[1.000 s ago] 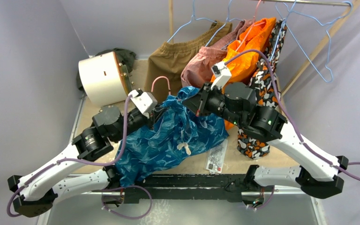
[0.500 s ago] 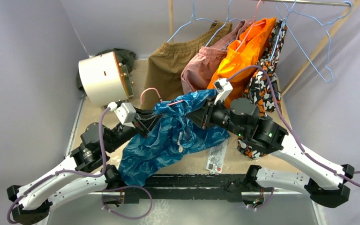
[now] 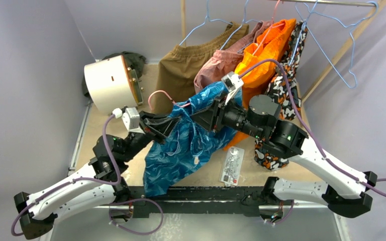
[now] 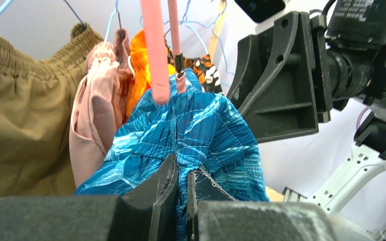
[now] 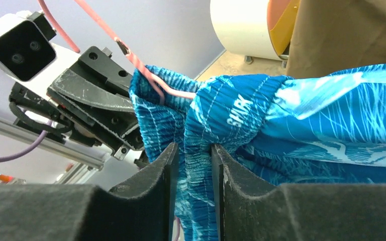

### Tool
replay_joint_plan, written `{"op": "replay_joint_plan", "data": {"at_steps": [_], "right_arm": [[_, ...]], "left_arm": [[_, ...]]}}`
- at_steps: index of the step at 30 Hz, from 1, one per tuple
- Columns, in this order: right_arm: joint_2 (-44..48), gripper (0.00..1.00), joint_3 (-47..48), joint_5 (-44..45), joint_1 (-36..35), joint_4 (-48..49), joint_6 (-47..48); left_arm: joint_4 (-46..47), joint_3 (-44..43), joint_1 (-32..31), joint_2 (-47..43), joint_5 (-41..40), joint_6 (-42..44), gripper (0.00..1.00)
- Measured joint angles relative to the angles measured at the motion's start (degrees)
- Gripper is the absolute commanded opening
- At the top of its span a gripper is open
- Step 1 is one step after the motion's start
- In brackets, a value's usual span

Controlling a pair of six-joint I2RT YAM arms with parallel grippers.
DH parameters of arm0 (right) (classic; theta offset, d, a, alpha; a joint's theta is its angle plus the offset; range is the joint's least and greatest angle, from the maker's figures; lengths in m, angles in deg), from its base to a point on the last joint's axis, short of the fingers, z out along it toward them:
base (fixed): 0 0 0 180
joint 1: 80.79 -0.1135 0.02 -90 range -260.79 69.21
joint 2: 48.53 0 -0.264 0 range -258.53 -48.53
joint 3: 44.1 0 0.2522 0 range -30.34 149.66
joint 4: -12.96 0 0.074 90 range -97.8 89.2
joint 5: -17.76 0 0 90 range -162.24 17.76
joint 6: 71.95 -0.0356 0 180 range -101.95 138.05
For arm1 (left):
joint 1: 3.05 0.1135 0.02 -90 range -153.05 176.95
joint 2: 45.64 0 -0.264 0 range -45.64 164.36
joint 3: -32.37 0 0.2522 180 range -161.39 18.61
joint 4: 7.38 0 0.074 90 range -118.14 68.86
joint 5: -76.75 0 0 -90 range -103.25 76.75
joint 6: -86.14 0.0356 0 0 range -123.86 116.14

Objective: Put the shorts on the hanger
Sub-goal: Hang the shorts on the hanger.

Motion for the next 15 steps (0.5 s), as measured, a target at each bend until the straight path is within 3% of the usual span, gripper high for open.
{"op": "replay_joint_plan", "data": {"at_steps": [5,15], "right_arm": [[1.0,0.48,-0.6,-1.3,0.0,0.0,1.7],[3.3,0.56,-1.4,-3.9,0.0,-3.7,5.7]], "left_arm": [[4.5,2.2,0.0,-1.7,-1.1,-1.3,0.0],[17.3,7.6,0.0,-3.0,-3.1,-5.8,0.0]]}}
